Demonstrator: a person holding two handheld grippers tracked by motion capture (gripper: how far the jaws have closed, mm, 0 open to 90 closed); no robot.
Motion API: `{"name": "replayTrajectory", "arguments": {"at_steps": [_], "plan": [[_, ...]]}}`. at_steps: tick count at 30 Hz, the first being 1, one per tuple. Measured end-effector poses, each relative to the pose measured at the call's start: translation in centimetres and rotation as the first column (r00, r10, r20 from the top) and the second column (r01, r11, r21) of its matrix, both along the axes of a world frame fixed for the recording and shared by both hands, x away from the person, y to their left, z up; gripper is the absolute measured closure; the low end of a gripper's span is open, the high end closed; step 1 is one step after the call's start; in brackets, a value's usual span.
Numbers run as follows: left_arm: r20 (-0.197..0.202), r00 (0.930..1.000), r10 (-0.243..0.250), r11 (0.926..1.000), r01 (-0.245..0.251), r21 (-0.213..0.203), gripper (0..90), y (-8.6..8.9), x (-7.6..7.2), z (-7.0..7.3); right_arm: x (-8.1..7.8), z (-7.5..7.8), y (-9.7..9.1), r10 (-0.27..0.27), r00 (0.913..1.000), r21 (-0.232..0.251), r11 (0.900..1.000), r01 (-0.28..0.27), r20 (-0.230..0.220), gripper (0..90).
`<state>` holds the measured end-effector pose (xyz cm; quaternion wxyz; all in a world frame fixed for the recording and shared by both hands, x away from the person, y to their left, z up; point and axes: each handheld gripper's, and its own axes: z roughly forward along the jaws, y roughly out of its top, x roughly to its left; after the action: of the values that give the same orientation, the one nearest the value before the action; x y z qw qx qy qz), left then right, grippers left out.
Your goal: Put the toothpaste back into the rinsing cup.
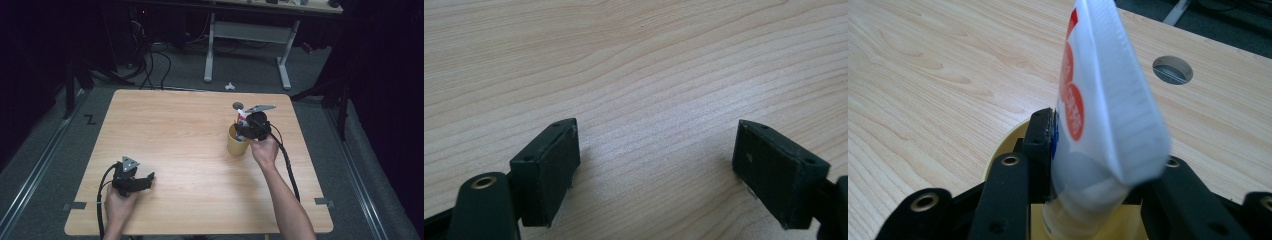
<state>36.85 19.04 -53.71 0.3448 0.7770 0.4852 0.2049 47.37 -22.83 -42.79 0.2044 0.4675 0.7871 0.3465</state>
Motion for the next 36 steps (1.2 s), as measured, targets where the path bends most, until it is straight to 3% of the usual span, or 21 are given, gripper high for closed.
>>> {"name": "replayTrajectory", "arguments": {"at_steps": [36], "plan": [[0.0, 1.0, 0.0, 1.0, 0.0, -0.001, 19.5, 0.0, 0.0, 0.0, 0.27, -0.96, 0.13, -0.006, 0.9993, -0.032, 0.9995, 0.005, -0.036, 67.1]]}}
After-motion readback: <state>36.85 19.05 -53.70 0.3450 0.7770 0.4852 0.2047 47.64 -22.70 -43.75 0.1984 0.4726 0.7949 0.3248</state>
